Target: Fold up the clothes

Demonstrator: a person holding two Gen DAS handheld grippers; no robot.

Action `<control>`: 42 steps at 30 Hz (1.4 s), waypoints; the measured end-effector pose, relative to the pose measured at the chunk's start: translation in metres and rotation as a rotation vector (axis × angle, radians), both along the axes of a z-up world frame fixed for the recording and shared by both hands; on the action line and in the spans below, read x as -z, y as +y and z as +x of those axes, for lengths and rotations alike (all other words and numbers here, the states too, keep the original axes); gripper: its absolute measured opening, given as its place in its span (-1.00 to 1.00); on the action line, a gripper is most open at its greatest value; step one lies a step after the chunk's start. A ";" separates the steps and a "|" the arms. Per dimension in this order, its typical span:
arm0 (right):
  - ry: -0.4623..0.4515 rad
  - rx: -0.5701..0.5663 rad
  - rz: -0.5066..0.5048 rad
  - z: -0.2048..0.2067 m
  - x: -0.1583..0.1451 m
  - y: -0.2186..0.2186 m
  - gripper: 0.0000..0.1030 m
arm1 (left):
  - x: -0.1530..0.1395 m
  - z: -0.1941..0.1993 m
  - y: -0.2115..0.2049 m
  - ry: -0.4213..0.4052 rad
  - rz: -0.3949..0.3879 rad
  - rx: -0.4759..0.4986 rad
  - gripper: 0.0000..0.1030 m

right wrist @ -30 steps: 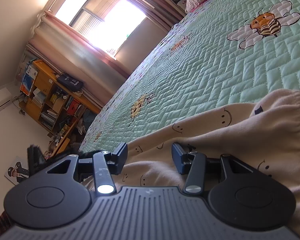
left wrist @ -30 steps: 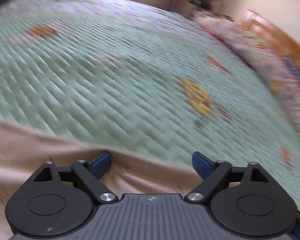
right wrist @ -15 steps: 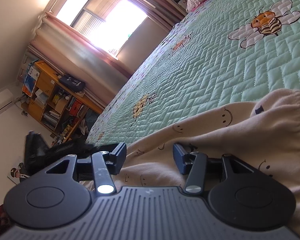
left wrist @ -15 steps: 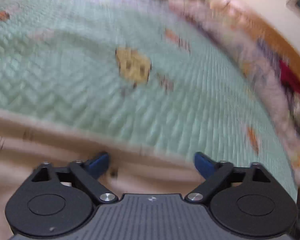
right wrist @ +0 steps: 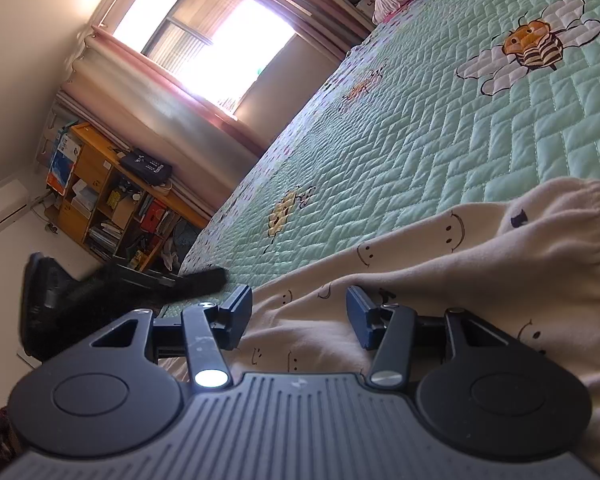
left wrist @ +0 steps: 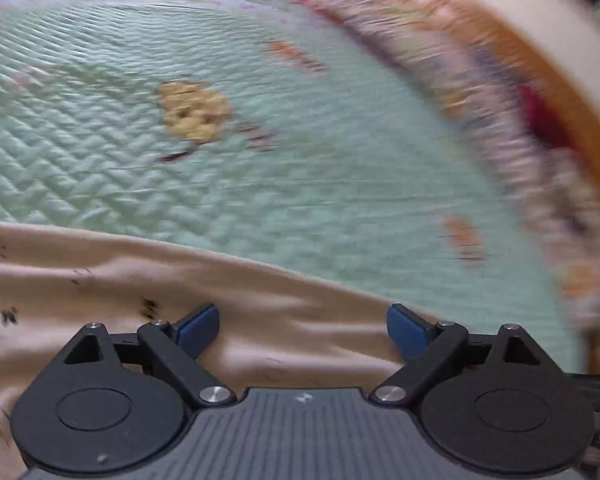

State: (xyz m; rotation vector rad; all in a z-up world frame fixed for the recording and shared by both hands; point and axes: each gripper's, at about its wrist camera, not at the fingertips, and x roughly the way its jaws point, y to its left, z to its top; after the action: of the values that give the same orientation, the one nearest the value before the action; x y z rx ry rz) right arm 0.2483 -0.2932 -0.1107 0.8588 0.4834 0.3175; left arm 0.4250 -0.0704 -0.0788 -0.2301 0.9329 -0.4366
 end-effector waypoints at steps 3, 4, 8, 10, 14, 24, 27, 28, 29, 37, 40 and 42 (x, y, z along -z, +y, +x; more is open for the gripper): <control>0.000 -0.001 0.001 0.000 0.000 0.000 0.06 | -0.007 0.011 -0.015 -0.026 0.051 -0.082 0.83; 0.000 -0.001 0.003 0.000 0.000 -0.001 0.06 | -0.011 0.011 -0.016 -0.029 0.029 -0.092 0.82; 0.000 -0.004 0.009 0.001 0.001 -0.002 0.06 | -0.045 -0.016 0.011 -0.070 -0.114 -0.070 0.77; 0.000 -0.005 0.013 0.001 0.001 -0.003 0.07 | -0.058 -0.041 0.038 -0.075 -0.171 -0.111 0.84; 0.000 -0.005 0.018 0.001 0.001 -0.004 0.07 | -0.055 -0.102 0.098 -0.033 -0.310 -0.309 0.92; -0.011 -0.006 0.043 -0.002 0.003 -0.010 0.07 | 0.018 -0.163 0.115 -0.035 -0.390 -0.579 0.81; -0.012 -0.007 0.047 -0.002 0.004 -0.012 0.08 | 0.020 -0.153 0.112 -0.064 -0.365 -0.623 0.68; -0.011 -0.008 0.045 -0.001 0.004 -0.012 0.08 | 0.021 -0.151 0.112 -0.067 -0.363 -0.638 0.65; -0.011 -0.010 0.043 -0.001 0.004 -0.012 0.09 | 0.021 -0.151 0.112 -0.069 -0.362 -0.651 0.49; -0.012 -0.014 0.042 0.000 0.005 -0.013 0.11 | 0.027 -0.154 0.128 -0.026 -0.308 -0.679 -0.87; -0.013 -0.015 0.041 0.000 0.005 -0.013 0.11 | 0.014 -0.150 0.123 -0.039 -0.168 -0.600 -0.95; -0.012 -0.017 0.036 0.000 0.004 -0.013 0.11 | 0.004 -0.149 0.122 -0.033 -0.086 -0.559 -0.95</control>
State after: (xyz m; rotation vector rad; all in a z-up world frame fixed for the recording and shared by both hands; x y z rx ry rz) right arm 0.2480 -0.3059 -0.1148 0.8878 0.4751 0.3478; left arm 0.2759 0.0516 -0.0828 -0.5430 0.7771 0.0370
